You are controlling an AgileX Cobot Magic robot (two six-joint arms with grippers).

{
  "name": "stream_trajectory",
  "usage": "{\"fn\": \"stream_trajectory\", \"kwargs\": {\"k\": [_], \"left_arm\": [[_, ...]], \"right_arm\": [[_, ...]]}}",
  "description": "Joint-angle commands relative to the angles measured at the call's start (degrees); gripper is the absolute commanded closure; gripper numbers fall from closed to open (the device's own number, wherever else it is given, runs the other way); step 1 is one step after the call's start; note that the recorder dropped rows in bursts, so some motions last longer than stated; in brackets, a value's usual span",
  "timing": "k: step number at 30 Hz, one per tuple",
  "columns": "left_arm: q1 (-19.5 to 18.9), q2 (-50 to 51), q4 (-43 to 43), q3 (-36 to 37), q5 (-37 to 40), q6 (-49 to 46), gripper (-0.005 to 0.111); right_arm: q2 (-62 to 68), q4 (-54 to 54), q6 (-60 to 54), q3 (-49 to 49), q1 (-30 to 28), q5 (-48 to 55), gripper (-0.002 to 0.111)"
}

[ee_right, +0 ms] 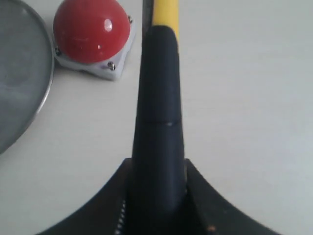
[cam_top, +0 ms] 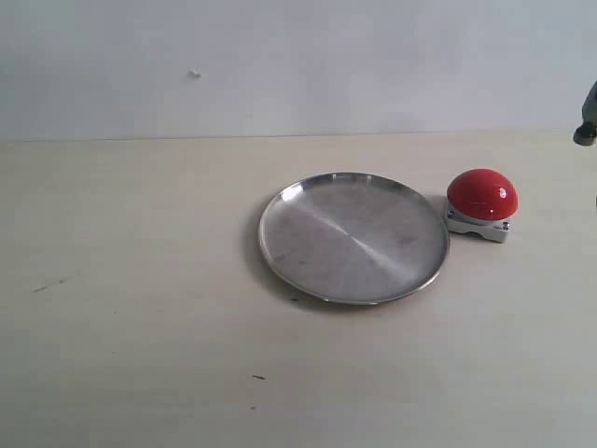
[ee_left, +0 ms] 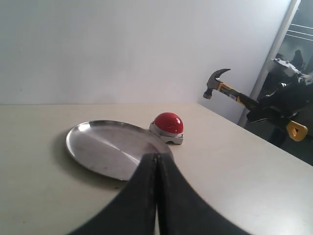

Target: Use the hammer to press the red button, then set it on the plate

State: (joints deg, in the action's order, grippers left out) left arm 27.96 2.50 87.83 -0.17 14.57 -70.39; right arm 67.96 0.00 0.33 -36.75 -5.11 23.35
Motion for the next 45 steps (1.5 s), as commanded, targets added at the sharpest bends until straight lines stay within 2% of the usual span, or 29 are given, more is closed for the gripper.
{"fn": "stream_trajectory", "kwargs": {"k": [1, 5, 9, 27, 39, 45], "left_arm": [[0.0, 0.2, -0.2, 0.2, 0.0, 0.1, 0.107], [0.0, 0.2, -0.2, 0.2, -0.1, 0.1, 0.107], [0.0, 0.2, -0.2, 0.2, 0.1, 0.1, 0.107], [0.0, 0.2, -0.2, 0.2, 0.1, 0.1, 0.107], [0.0, 0.2, -0.2, 0.2, 0.1, 0.1, 0.107], [0.0, 0.2, -0.2, 0.2, 0.1, 0.1, 0.107]], "right_arm": [[-0.5, 0.0, -0.3, 1.1, 2.0, -13.5, 0.108], [3.4, 0.0, -0.3, 0.9, 6.9, -15.3, 0.108], [8.1, 1.9, 0.4, -0.6, 9.1, -13.2, 0.108], [11.8, 2.9, -0.3, -2.7, 9.1, -12.9, 0.108], [5.3, 2.9, -0.3, -9.1, 9.1, -13.8, 0.108], [7.2, 2.9, -0.3, -9.9, 9.1, -8.6, 0.108]]}}
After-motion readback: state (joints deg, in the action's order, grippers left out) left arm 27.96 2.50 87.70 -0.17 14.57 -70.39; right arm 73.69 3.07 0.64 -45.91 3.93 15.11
